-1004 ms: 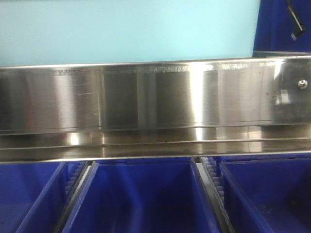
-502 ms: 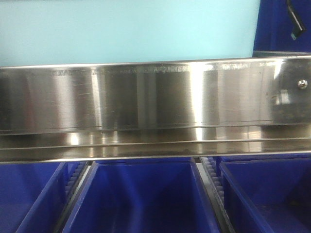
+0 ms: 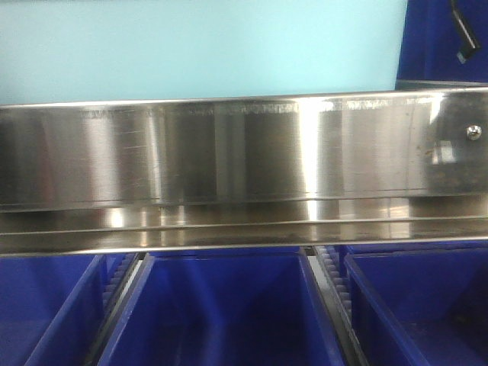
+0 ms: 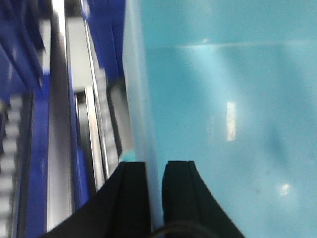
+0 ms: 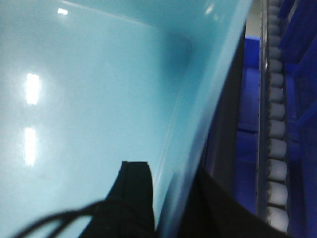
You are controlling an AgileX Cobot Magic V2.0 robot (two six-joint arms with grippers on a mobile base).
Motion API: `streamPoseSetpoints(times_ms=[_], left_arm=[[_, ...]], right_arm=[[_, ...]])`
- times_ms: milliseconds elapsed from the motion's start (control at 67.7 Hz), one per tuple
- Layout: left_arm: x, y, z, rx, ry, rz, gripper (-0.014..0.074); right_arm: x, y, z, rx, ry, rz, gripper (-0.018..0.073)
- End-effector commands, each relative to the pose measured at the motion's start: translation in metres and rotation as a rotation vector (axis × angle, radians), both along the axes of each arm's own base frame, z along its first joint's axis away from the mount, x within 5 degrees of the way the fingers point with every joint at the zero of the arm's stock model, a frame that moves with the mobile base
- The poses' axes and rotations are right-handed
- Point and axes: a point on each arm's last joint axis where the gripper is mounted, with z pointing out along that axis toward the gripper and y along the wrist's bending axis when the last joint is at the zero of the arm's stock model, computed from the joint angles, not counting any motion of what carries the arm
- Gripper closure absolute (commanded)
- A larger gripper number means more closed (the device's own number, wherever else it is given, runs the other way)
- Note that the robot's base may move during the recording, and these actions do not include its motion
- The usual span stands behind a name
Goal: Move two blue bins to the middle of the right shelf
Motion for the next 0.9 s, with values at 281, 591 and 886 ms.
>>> streamPoseSetpoints(times_ms=[281, 591, 886], left_arm=[[-0.003, -0.016, -0.04, -0.068, 0.216, -0.077, 0.0707], [-0.005, -0.012, -0.042, -0.026, 0.212, -0.055, 0.0707], [-0.013, -0.006, -0.034, 0.009, 0.178, -0.035, 0.0707]], right_arm=[[-0.004, 0.006, 0.008, 0.054, -0.048, 0.055, 0.0713], [-0.008, 0.015, 0.008, 0.133, -0.002, 0.106, 0.0713], [-0.008, 0.017, 0.006, 0.167, 0.024, 0.103, 0.0713]])
